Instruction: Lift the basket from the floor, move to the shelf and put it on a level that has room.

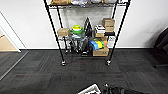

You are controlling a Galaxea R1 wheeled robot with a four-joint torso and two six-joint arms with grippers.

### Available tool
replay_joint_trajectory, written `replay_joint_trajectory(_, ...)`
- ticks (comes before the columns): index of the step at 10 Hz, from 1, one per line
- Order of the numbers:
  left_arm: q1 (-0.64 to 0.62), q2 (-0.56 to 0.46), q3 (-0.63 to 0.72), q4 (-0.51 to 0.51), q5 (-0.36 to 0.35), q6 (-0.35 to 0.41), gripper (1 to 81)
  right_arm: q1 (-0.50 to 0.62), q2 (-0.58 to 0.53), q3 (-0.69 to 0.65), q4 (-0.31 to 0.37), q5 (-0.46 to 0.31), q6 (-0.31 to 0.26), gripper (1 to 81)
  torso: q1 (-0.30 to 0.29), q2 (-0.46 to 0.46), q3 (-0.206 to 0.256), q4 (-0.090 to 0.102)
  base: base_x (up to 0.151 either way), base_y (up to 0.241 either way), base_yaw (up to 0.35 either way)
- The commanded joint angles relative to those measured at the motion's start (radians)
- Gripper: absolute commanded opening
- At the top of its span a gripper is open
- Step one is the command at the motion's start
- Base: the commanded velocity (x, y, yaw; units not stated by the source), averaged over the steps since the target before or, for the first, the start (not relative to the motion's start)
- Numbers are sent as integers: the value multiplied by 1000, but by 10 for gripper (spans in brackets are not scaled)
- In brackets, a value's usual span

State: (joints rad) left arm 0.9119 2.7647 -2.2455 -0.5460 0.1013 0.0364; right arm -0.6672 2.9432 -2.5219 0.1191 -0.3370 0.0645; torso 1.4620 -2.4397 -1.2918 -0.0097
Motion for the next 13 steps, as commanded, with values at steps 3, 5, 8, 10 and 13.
replay_joint_trajectory(3, -74, 0, -9, -9, 52, 2, 811, 70, -5, 91, 149, 21, 3, 811, 0, 0, 0, 0, 0, 0, 0)
replay_joint_trajectory(5, -69, 21, -48, -9, 54, 2, 811, 60, -3, 112, 152, 26, 3, 811, 0, 0, 0, 0, 0, 0, 0)
replay_joint_trajectory(8, -75, 58, -88, -6, 51, 4, 811, 56, -11, 108, 154, 29, 3, 811, 0, 0, 0, 0, 0, 0, 0)
replay_joint_trajectory(10, -86, 83, -120, -9, 51, 2, 811, 54, -11, 105, 155, 30, 3, 811, 0, 0, 0, 0, 0, 0, 0)
replay_joint_trajectory(13, -106, 28, 1, -28, 54, 2, 811, 63, -22, 112, 165, 33, 3, 811, 0, 0, 0, 0, 0, 0, 0)
